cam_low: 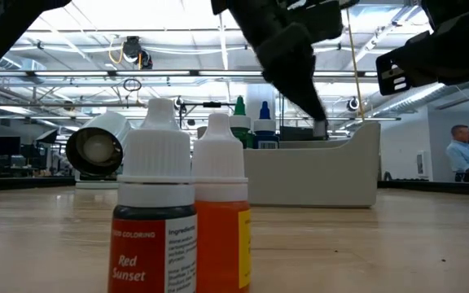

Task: Pick & Place food coloring
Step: Put the small black food coloring bottle into the bin

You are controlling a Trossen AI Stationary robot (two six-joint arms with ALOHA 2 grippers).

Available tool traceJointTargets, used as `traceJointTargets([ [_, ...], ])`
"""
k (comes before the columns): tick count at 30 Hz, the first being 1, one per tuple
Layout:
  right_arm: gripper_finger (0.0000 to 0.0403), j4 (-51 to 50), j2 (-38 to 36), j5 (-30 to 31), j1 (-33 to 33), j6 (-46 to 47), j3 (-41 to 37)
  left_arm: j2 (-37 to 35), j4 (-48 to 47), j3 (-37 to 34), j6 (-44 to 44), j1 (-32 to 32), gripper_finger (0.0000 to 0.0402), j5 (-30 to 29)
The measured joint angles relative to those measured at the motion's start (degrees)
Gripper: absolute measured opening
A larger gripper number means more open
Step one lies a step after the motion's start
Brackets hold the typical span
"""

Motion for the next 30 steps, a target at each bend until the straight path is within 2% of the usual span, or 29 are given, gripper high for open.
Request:
traceJointTargets([
  [4,0.0,-0.1,0.0,0.0,-0.5,0.0,0.0,0.2,0.1,0.1,1.6,0.8,0.0065,0.5],
  [9,0.0,-1.7,0.0,-0.1,-0.6,0.2,0.0,0.4,-1.2,0.0,0.7,0.9,0.0065,3.8],
  [13,0.0,-2.5,0.0,-0.1,-0.7,-0.4,0.0,0.3,-3.5,0.0,-0.1,-0.4,0.0065,1.4],
  [19,0.0,-3.6,0.0,-0.4,-0.7,0.0,0.0,0.3,-4.3,0.0,-1.9,-2.3,0.0065,1.1],
  [26,0.0,-4.2,0.0,-0.4,-0.7,0.1,0.0,0.3,-2.1,-3.5,-2.1,-2.7,0.0065,-4.8],
  [30,0.0,-4.2,0.0,-0.4,-0.7,0.1,0.0,0.3,0.5,-5.6,-3.2,-1.1,0.0065,-5.3],
])
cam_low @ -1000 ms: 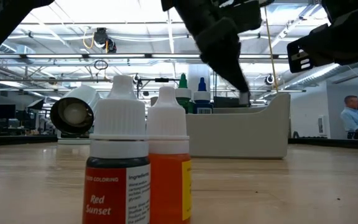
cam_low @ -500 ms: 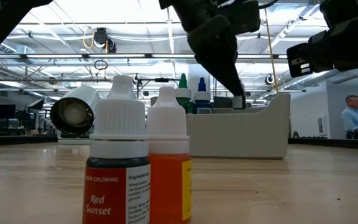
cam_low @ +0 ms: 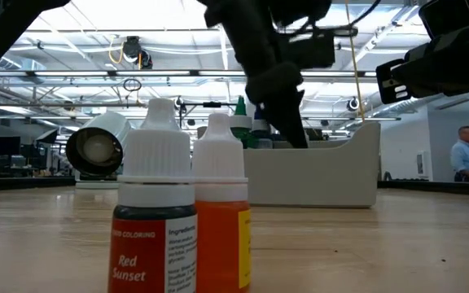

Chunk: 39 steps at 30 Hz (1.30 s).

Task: Pick & Place food coloring
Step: Put the small black food coloring bottle into the bin, then put the small orange food coloring bottle into the bin

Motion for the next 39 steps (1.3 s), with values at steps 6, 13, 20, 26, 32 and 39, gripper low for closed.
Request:
traceJointTargets([
  [6,0.0,0.1,0.0,0.0,0.0,0.0,0.0,0.0,0.9,-0.3,0.4,0.8,0.0065,0.7],
  [13,0.0,0.1,0.0,0.0,0.0,-0.3,0.0,0.0,0.9,-0.3,0.6,0.8,0.0065,0.7],
  [20,0.0,0.1,0.0,0.0,0.0,-0.4,0.0,0.0,1.0,-0.4,1.4,0.8,0.0065,0.9],
  [26,0.0,0.1,0.0,0.0,0.0,-0.4,0.0,0.0,1.0,-1.2,0.6,0.8,0.0076,1.0],
  [32,0.0,0.1,0.0,0.0,0.0,0.0,0.0,0.0,1.4,-1.2,0.1,0.7,0.0116,2.2],
  [39,0.0,0.1,0.0,0.0,0.0,0.0,0.0,0.0,2.1,-1.1,-0.1,0.2,0.0127,2.3],
])
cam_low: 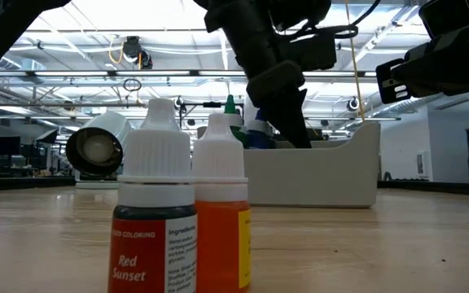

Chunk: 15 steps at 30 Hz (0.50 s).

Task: Pick & Place food coloring
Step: Put the small orange food coloring bottle into the bin

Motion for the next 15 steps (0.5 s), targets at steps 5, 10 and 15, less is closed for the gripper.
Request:
traceJointTargets([
  [5,0.0,0.6,0.0,0.0,0.0,-0.1,0.0,-0.8,-4.4,5.9,1.5,-2.0,0.0128,-0.1],
  [10,0.0,0.7,0.0,0.0,0.0,-0.2,0.0,-5.4,-16.4,18.5,3.0,-7.2,0.0128,-2.9],
  [15,0.0,2.4,0.0,0.0,0.0,-0.6,0.0,-14.7,-25.4,24.8,0.7,-13.6,0.0101,-9.1],
])
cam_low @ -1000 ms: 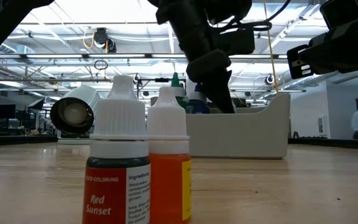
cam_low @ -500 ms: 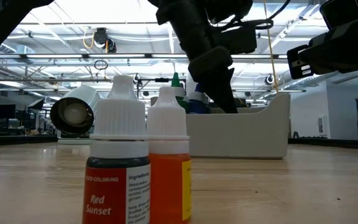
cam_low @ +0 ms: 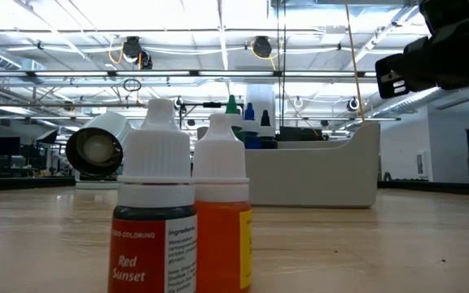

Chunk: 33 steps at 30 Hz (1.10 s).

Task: Pick & Place food coloring
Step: Put the small orange food coloring bottle into the bin

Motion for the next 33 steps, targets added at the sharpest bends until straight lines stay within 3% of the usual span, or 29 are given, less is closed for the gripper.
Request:
traceJointTargets([
  [4,0.0,2.4,0.0,0.0,0.4,1.0,0.0,-11.2,-6.8,-7.2,-8.7,-5.9,0.0041,-6.1],
  [7,0.0,3.7,0.0,0.0,1.7,2.3,0.0,-21.8,-2.1,-23.7,-16.5,-10.8,0.0009,-10.6],
  [11,0.0,3.6,0.0,0.1,2.8,2.3,0.0,-37.6,20.5,-53.4,-19.2,-16.2,0.0008,-14.8],
  [15,0.0,3.7,0.0,1.3,2.7,2.2,0.0,-50.5,54.3,-83.1,-11.5,-17.3,0.0005,-14.9],
  [18,0.0,3.5,0.0,2.8,2.7,3.0,0.0,-55.9,73.5,-98.1,-5.3,-14.6,0.0003,-14.5],
  [21,0.0,3.6,0.0,3.3,2.7,1.9,0.0,-61.6,77.7,-104.8,-4.3,-8.4,0.0003,-12.1],
  [28,0.0,3.7,0.0,3.3,2.3,-0.8,0.0,-75.1,73.6,-109.9,-3.6,8.9,0.0002,10.3],
  [33,0.0,3.6,0.0,3.3,2.3,-0.9,0.0,-83.0,75.2,-116.8,-4.7,12.4,0.0001,12.5],
])
